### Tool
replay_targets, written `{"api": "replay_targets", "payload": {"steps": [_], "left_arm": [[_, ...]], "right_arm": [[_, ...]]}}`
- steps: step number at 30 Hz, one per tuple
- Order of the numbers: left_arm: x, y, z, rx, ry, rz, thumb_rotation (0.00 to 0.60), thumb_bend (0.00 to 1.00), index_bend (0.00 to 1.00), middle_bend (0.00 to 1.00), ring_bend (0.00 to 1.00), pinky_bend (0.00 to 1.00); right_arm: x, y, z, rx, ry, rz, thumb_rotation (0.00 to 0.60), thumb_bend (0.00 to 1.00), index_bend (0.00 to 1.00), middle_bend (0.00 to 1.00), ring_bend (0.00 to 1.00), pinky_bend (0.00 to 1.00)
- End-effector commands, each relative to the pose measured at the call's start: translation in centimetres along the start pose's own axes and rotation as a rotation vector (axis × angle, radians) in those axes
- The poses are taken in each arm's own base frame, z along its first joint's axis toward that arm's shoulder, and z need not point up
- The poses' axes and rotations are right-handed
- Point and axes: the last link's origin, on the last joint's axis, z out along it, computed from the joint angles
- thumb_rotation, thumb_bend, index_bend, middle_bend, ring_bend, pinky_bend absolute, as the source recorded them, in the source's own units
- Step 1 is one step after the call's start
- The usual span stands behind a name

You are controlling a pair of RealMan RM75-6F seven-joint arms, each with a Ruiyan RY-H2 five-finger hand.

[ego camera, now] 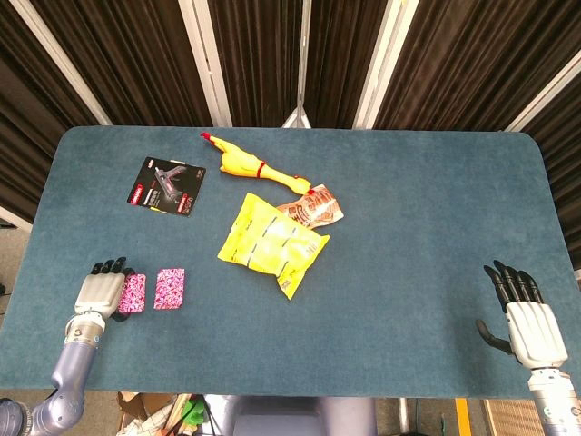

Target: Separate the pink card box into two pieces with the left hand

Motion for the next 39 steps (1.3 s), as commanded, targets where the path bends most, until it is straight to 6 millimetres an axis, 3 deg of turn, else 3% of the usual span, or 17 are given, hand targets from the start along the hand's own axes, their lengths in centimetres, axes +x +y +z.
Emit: {"api": "replay_targets", "payload": {"steps": [1, 13, 30, 39], "left_arm": [[0.03, -0.03, 0.06, 0.009, -0.007, 0.007, 0.600, 0.25, 0.24, 0.00, 0.00, 0.00], [0.70, -0.09, -0.09, 0.015, -0.004, -0.007, 0.600, 0.22, 0.20, 0.00, 0.00, 0.00], [0.13, 0.28, 0.04, 0.018, -0.020, 0.008, 0.600, 0.22, 0.21, 0.00, 0.00, 0.00], [0.17, 0.58, 0.00, 0.009, -0.014, 0.000, 0.600, 0.38, 0.32, 0.00, 0.00, 0.00]], "right_arm": [[-0.01, 0.00, -0.01, 0.000, 0.000, 0.000, 0.600, 0.36, 0.00, 0.00, 0.00, 0.06], [-0.05, -0.06, -0.03, 0.000, 0.000, -0.001, 0.600, 0.36, 0.00, 0.00, 0.00, 0.06], [-0.08, -0.03, -0.06, 0.001, -0.002, -0.001, 0.600, 0.36, 0.00, 0.00, 0.00, 0.06], [-0.06, -0.06, -0.05, 0.002, 0.000, -0.002, 0.600, 0.36, 0.00, 0.00, 0.00, 0.06]]}}
